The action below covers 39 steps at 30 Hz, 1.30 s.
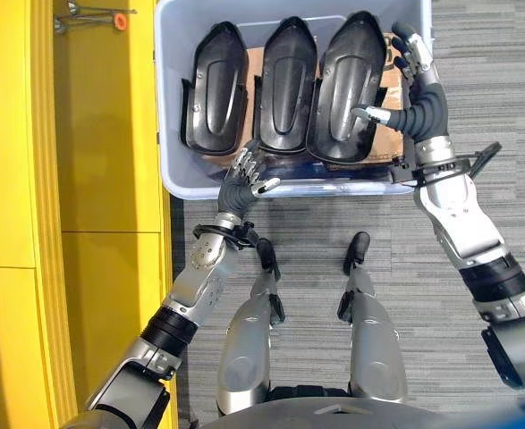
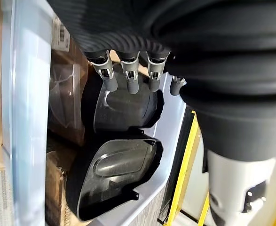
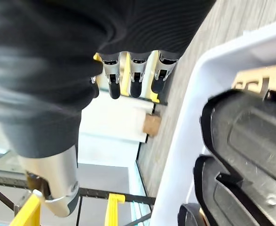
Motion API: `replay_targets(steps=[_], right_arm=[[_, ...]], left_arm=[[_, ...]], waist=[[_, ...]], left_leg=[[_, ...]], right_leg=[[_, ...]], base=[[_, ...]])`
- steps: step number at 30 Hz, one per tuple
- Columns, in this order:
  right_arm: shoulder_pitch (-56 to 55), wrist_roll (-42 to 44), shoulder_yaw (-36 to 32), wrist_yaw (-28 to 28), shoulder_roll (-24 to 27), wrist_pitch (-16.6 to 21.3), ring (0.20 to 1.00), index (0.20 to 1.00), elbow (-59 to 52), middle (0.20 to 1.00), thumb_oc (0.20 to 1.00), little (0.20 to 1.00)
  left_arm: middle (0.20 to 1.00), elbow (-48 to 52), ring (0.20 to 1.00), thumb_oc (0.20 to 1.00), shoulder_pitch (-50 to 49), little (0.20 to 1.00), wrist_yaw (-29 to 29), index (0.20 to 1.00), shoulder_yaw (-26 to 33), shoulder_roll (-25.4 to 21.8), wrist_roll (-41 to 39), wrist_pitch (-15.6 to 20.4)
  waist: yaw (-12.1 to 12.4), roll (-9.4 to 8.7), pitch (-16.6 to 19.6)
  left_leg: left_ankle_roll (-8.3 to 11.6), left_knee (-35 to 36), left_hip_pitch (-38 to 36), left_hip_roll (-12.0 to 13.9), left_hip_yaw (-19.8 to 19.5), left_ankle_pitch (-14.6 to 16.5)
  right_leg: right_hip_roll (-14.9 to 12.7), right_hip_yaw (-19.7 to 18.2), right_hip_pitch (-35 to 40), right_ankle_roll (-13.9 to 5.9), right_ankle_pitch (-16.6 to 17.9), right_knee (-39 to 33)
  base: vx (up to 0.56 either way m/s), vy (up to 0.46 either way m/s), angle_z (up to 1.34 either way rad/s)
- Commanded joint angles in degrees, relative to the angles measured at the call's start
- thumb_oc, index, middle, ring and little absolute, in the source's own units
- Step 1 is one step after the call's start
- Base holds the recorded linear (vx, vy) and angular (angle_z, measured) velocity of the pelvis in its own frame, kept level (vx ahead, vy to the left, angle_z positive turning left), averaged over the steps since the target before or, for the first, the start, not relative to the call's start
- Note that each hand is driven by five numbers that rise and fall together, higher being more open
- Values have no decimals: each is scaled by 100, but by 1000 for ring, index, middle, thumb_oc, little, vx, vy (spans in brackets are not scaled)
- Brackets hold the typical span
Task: Move parts from the plastic box to the shelf.
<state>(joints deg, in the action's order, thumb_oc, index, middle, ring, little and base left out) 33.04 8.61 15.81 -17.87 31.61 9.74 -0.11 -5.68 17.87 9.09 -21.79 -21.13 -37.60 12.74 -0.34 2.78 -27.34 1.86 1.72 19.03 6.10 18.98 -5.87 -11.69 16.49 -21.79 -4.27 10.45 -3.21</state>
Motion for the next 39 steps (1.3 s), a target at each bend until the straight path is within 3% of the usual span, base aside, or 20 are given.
replay_targets(steps=[1,14,24,39], right_arm=[[128,-213,-118,-187,-280,302,1000,1000,-89,1000,1000,1000],[365,-259,-160,-855,-753,175,1000,1000,1073,1000,1000,1000],[980,-367,-431,-1589,-805,36,1000,1000,2115,1000,1000,1000],[1866,-302,-93,-1694,-768,-127,1000,1000,3534,1000,1000,1000]], left_arm=[[1000,506,1000,1000,-183,1000,-36,1000,127,-274,54,216],[1000,422,1000,1000,-23,1000,149,1000,-5,-156,56,294],[1000,436,1000,1000,33,1000,256,1000,-118,-132,8,350],[1000,510,1000,1000,206,1000,294,1000,-289,-156,-71,441]], waist=[[100,-237,249],[142,-93,218],[218,49,147],[332,199,-24]], left_leg=[[603,-267,159,625,-22,-351],[592,-254,199,591,-41,-361],[590,-284,349,566,-72,-349],[532,-531,787,478,-155,-236]], right_leg=[[-657,-369,-6,-660,-96,666],[-684,-349,-42,-667,-96,679],[-699,-372,-192,-657,-97,730],[-768,-368,-505,-657,-115,901]], base=[[0,0,0],[-1,-1,-1],[-1,-1,-1],[6,3,2]])
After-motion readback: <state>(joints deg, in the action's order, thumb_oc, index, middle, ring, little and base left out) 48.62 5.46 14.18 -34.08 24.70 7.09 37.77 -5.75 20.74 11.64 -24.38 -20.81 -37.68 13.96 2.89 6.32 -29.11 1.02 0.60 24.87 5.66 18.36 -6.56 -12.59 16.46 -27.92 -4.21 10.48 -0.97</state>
